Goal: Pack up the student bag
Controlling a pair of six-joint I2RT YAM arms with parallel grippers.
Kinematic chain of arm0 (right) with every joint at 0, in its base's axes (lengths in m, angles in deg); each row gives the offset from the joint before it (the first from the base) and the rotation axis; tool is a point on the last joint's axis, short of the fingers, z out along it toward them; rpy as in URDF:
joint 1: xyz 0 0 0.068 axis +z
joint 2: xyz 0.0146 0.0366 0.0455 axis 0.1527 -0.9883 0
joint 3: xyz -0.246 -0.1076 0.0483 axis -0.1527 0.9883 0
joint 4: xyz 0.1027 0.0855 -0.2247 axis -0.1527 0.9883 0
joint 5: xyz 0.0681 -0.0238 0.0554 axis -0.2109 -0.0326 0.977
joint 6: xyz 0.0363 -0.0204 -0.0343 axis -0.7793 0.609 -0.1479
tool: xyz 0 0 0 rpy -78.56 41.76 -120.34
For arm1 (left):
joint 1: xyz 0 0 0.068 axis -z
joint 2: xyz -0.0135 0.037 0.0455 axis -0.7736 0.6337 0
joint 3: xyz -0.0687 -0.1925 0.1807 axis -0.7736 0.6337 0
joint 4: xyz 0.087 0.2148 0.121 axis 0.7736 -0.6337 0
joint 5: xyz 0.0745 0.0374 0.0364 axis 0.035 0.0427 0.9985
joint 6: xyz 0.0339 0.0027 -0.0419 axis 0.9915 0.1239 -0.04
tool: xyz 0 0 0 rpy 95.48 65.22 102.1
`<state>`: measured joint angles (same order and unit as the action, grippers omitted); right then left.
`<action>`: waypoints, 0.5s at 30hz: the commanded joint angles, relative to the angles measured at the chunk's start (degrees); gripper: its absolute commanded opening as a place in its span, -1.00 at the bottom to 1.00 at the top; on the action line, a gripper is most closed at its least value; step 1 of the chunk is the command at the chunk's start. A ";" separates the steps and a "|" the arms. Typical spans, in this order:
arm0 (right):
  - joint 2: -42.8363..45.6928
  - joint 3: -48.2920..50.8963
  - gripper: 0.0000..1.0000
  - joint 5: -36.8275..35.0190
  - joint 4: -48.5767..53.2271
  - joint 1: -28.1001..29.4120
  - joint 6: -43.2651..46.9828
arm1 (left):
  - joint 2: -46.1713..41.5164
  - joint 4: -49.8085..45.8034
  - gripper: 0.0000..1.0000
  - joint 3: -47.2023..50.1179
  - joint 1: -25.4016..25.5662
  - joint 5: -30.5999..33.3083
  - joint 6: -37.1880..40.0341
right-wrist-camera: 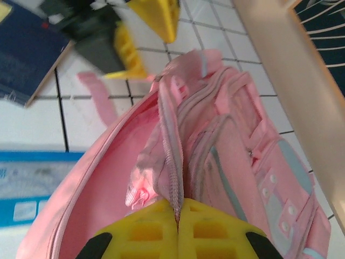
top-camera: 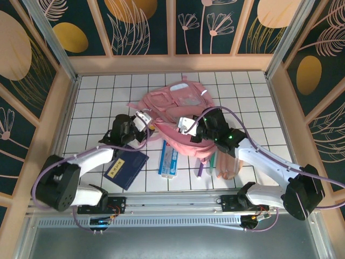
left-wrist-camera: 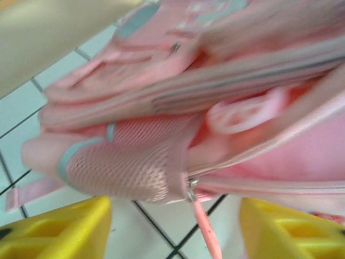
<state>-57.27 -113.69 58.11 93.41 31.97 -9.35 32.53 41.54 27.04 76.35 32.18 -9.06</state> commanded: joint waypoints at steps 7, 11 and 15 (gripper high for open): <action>1.22 3.47 -1.00 4.33 -15.68 0.45 -8.79 | -3.45 -5.85 0.54 -5.49 6.20 -11.39 13.47; 1.78 4.31 -1.00 6.29 -17.15 0.88 -8.25 | 1.91 -6.18 0.49 -10.44 7.80 -13.85 16.61; 2.39 4.93 -1.00 7.85 -16.94 0.86 -6.40 | 6.41 -4.09 0.39 -12.95 8.13 -16.24 18.01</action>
<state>-57.23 -109.06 61.76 83.09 32.19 -16.28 36.64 37.08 16.00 84.24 19.81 5.28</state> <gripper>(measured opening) 0.053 0.704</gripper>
